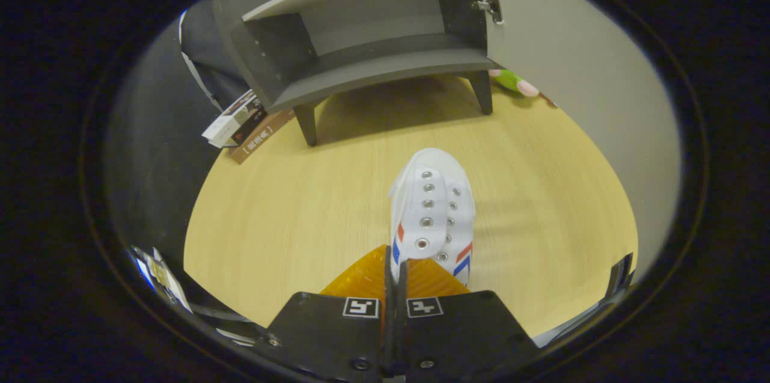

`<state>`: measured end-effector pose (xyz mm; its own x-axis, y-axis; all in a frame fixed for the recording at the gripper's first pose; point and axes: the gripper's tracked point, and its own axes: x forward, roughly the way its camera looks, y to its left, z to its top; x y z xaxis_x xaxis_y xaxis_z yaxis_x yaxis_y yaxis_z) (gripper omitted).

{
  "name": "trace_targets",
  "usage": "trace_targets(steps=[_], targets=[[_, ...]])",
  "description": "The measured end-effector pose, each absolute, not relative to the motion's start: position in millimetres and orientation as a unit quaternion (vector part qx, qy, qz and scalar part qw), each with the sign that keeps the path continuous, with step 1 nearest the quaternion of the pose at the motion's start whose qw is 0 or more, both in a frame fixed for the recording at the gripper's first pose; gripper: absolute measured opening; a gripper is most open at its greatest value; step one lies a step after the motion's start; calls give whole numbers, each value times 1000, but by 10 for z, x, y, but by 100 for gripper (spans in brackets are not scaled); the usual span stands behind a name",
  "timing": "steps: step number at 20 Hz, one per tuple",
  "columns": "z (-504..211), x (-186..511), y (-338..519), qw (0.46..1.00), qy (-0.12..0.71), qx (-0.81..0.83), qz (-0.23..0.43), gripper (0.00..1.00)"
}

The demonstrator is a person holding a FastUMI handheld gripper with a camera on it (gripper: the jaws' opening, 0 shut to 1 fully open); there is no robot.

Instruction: Open the shoe cabinet door, grab the shoes and put them into the shoe cabinet, then close the shoe cabinet door.

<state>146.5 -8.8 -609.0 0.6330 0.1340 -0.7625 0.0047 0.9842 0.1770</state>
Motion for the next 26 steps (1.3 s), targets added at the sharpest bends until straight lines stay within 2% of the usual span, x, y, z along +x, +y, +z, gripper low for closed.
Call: trace_targets(steps=[6,13,26], targets=[[-5388,1369,-42,913,398,56,70,4],[-4062,1405,-109,937,332,36,102,4],[-2189,2893,-125,978,188,-20,87,4]])
